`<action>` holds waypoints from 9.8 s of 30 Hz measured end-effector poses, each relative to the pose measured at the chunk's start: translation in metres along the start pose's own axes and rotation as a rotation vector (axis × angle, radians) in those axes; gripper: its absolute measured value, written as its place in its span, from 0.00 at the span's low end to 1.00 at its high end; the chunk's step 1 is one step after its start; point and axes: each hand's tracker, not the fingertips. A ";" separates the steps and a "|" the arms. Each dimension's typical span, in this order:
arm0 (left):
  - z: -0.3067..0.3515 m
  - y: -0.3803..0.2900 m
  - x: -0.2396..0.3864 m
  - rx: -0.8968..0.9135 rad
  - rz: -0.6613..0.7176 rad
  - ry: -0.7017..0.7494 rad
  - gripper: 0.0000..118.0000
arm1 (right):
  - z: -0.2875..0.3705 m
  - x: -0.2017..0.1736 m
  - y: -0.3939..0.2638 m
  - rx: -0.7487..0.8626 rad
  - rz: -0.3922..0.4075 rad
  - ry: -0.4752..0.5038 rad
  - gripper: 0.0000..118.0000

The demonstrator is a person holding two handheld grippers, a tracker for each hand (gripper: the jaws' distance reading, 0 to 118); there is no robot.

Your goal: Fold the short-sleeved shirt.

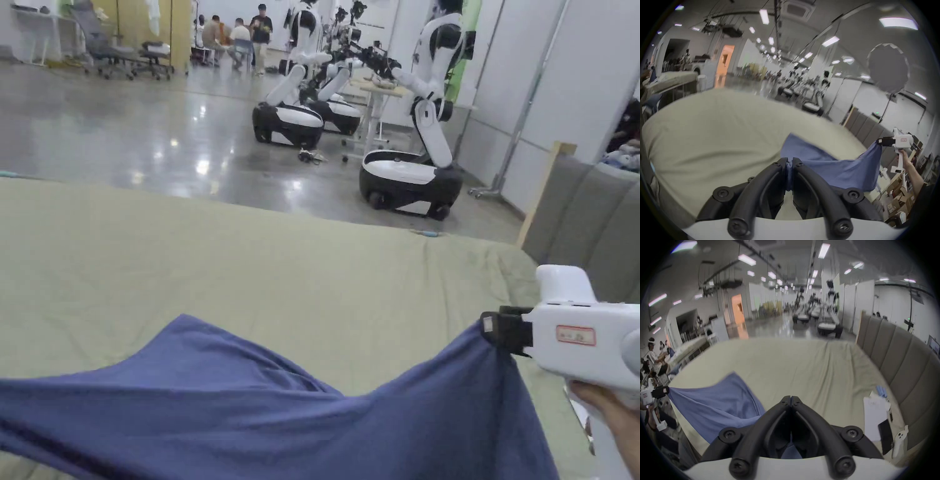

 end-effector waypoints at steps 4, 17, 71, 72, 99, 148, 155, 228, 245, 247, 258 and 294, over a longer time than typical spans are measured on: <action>-0.013 0.062 0.025 0.091 -0.105 -0.002 0.06 | 0.052 0.003 0.044 0.193 -0.006 -0.040 0.00; -0.100 0.261 0.092 0.237 -0.234 0.035 0.06 | 0.076 0.029 0.215 0.387 -0.013 -0.233 0.00; -0.114 0.117 0.016 0.026 -0.137 0.037 0.06 | 0.055 -0.007 0.089 0.293 0.030 -0.151 0.00; -0.106 0.098 0.013 0.016 -0.133 0.042 0.06 | 0.060 -0.008 0.069 0.302 0.012 -0.143 0.00; 0.021 -0.123 -0.048 -0.259 -0.023 0.111 0.59 | 0.111 -0.018 -0.227 -0.158 -0.157 -0.103 0.57; 0.045 -0.102 -0.036 -0.199 -0.076 0.150 0.59 | 0.080 -0.123 -0.174 0.145 -0.048 0.012 0.00; 0.011 -0.144 -0.070 -0.360 -0.028 0.136 0.57 | 0.080 -0.118 -0.187 0.090 -0.043 0.013 0.00; -0.146 -0.013 0.000 -0.057 -0.242 0.082 0.63 | -0.066 0.019 -0.118 0.012 -0.246 -0.183 0.72; 0.000 -0.056 0.063 0.223 -0.256 0.082 0.03 | 0.061 -0.109 -0.162 0.226 0.022 -0.114 0.00; -0.006 -0.056 0.054 0.163 -0.215 0.041 0.02 | 0.050 -0.111 -0.163 0.186 0.019 -0.097 0.00; -0.022 -0.054 0.050 0.123 -0.252 0.071 0.02 | 0.039 -0.119 -0.160 0.159 0.046 -0.067 0.00; -0.234 -0.081 -0.037 -0.605 -0.167 0.258 0.10 | -0.107 0.019 -0.176 -0.278 -0.432 -0.162 0.64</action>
